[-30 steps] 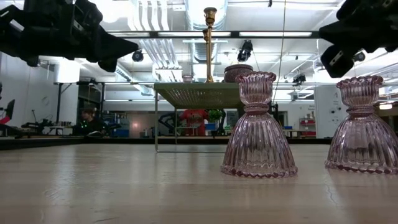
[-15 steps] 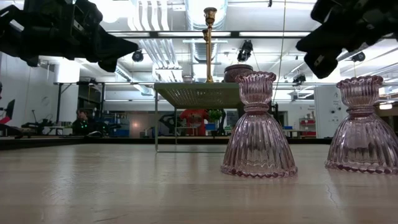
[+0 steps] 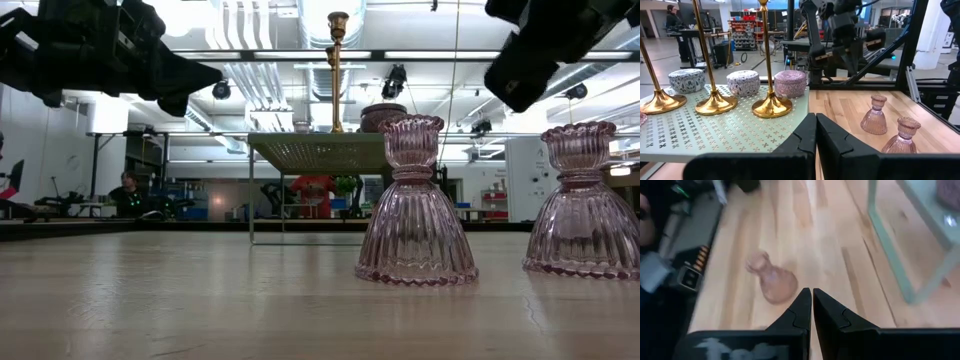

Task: Pick & Place candle stick holders
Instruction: Put the right pink glass candle holder on the shelf aligned with the other pink glass candle holder

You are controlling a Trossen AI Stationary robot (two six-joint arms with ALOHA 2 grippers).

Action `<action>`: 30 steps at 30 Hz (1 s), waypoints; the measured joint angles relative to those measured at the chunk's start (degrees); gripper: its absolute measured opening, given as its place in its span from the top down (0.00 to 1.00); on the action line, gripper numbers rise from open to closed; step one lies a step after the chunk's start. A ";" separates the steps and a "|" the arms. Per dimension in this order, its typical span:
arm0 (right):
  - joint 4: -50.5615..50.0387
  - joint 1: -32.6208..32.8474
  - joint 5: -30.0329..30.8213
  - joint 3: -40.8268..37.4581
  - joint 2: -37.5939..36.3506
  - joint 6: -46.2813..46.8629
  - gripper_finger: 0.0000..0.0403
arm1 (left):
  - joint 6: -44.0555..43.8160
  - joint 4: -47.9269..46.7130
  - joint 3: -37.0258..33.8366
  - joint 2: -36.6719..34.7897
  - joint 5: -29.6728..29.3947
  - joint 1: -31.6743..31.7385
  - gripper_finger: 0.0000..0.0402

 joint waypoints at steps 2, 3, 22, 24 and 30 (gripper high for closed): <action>-3.05 1.16 0.69 1.42 1.43 1.72 0.97 | -0.12 -0.15 0.00 0.02 0.00 0.00 0.97; -4.13 1.86 0.75 1.85 2.10 2.84 0.97 | -0.12 -0.18 0.00 0.02 0.00 0.00 0.97; -19.88 14.55 -4.11 8.72 13.83 24.25 0.83 | -1.62 -0.27 -0.02 0.02 0.14 0.07 0.97; -19.93 15.22 -3.94 8.61 15.41 25.02 0.77 | -1.60 -0.26 -0.02 0.02 0.13 0.07 0.97; -15.03 15.94 -3.82 8.59 21.47 24.56 0.59 | -1.60 -0.26 -0.02 0.02 0.12 0.04 0.97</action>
